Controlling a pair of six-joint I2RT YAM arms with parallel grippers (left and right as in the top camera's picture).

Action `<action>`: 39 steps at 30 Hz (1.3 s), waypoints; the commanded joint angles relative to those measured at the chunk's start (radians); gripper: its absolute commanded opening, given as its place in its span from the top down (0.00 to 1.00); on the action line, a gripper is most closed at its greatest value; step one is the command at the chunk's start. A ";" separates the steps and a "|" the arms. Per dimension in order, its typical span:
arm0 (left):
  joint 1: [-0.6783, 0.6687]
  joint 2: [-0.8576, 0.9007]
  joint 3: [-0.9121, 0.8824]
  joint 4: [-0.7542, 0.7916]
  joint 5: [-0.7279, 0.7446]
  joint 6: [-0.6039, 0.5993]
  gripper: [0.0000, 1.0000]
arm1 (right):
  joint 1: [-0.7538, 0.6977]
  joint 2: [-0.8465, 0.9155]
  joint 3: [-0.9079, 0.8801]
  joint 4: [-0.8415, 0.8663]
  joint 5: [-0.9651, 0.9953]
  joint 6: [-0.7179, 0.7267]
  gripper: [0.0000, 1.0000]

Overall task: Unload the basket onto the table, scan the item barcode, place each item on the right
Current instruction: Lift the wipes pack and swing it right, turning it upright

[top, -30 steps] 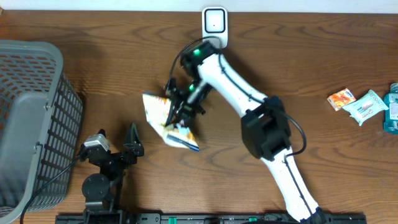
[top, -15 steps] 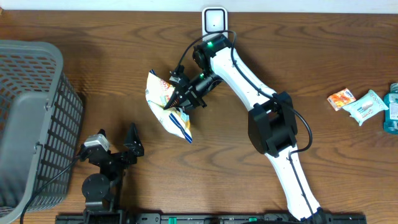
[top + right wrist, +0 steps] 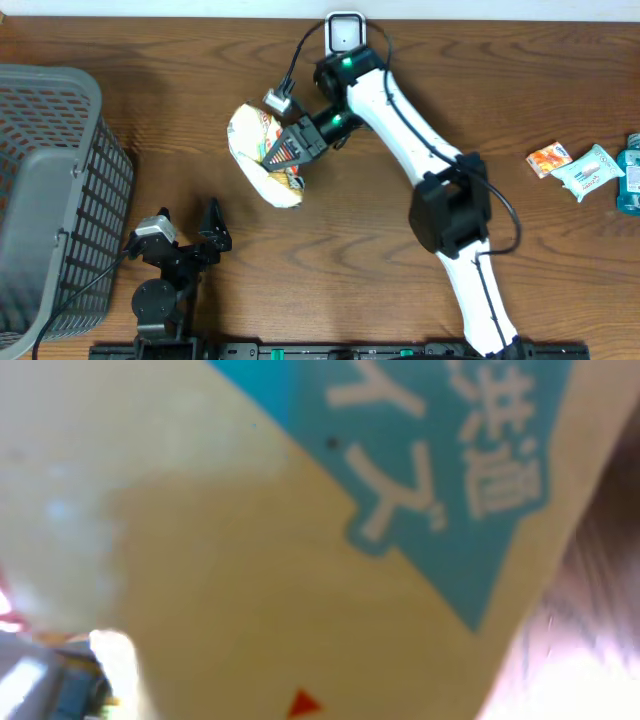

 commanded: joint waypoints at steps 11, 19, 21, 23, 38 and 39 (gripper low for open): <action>0.003 -0.005 -0.019 -0.029 0.010 0.002 0.03 | -0.008 -0.561 0.011 -0.001 0.329 -0.282 0.99; 0.003 -0.005 -0.019 -0.029 0.010 0.002 0.03 | -0.074 -0.740 -0.119 -0.001 0.474 -0.258 0.99; 0.003 -0.005 -0.019 -0.029 0.010 0.002 0.03 | -0.105 -0.759 -0.211 0.000 0.451 -0.275 0.99; 0.003 -0.005 -0.019 -0.029 0.010 0.002 0.03 | -0.140 -0.771 -0.315 0.000 0.382 -0.333 0.99; 0.003 -0.005 -0.019 -0.029 0.010 0.002 0.03 | -0.246 -0.772 -0.901 -0.001 -0.028 -0.565 0.99; 0.003 -0.005 -0.019 -0.029 0.010 0.002 0.03 | -0.239 -0.772 -0.910 -0.001 -0.033 -0.583 0.99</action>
